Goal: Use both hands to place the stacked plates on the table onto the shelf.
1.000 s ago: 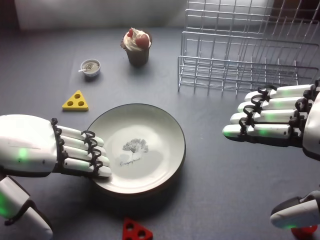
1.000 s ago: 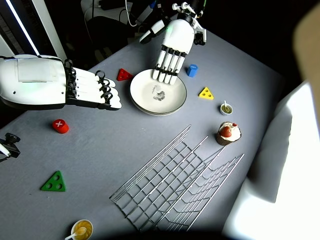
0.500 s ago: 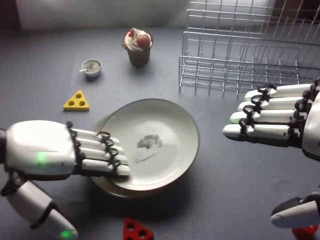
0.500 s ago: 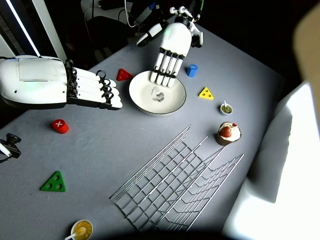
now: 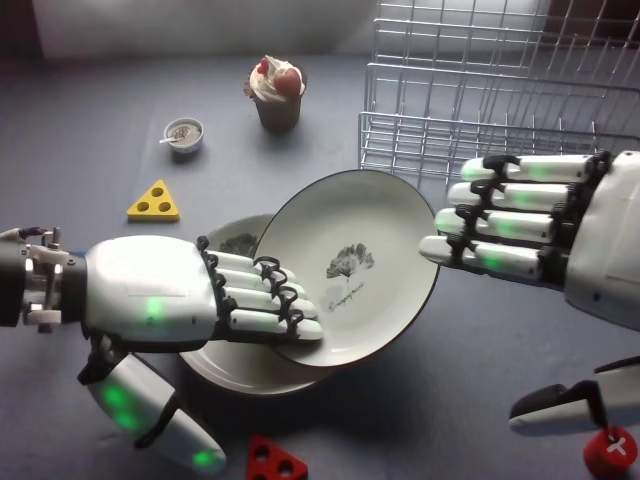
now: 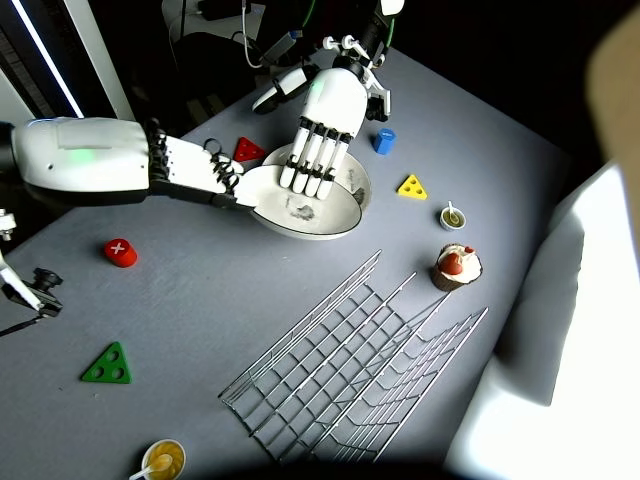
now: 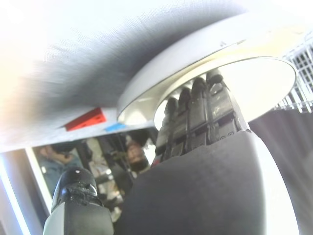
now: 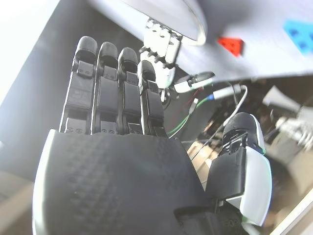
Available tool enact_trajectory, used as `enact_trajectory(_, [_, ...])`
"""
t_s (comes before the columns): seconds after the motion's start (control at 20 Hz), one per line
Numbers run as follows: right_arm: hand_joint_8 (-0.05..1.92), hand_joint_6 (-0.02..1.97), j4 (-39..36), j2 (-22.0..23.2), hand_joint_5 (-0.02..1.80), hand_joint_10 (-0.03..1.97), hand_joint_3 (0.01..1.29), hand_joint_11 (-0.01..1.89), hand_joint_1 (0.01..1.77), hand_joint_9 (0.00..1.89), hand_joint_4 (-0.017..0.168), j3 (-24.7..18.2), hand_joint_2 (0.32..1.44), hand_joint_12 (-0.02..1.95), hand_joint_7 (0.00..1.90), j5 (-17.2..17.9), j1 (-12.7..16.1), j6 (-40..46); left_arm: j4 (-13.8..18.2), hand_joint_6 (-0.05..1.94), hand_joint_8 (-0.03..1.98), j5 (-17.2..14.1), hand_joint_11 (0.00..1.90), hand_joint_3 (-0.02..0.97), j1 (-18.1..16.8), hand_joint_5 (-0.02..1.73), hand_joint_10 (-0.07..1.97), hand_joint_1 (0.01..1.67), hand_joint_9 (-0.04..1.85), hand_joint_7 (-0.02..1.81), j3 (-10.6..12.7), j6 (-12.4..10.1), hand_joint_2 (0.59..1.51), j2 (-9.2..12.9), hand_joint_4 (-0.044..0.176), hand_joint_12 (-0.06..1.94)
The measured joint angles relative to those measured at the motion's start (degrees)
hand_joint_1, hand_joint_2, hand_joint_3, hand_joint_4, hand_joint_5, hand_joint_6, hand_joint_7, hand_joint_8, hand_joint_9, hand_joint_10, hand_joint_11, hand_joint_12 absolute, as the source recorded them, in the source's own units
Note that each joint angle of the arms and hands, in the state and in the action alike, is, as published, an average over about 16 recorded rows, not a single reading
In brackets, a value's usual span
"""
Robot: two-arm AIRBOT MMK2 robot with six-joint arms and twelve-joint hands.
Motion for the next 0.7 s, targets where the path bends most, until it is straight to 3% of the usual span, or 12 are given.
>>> enact_trajectory(0.4, [0.01,0.01,3.38,-7.27,0.27,0.00,0.02,0.35,0.62,0.33,0.001,4.69,0.82,0.03,0.33,1.86,0.18,-10.03,-0.02,-0.02,-0.02,1.22,0.13,-0.007,-1.00,0.11,-0.02,0.02,0.12,0.09,-0.34,-0.03,0.980,-1.06,-0.004,0.01])
enact_trajectory(0.7, [0.01,0.01,5.76,-14.25,0.31,0.00,0.02,0.36,0.92,0.34,0.001,10.22,0.80,0.02,0.34,0.76,1.60,-12.28,-0.03,-0.02,-0.02,1.42,0.13,-0.007,-1.09,0.10,-0.02,0.02,0.12,0.09,-0.45,-0.03,0.983,-1.15,-0.004,0.01])
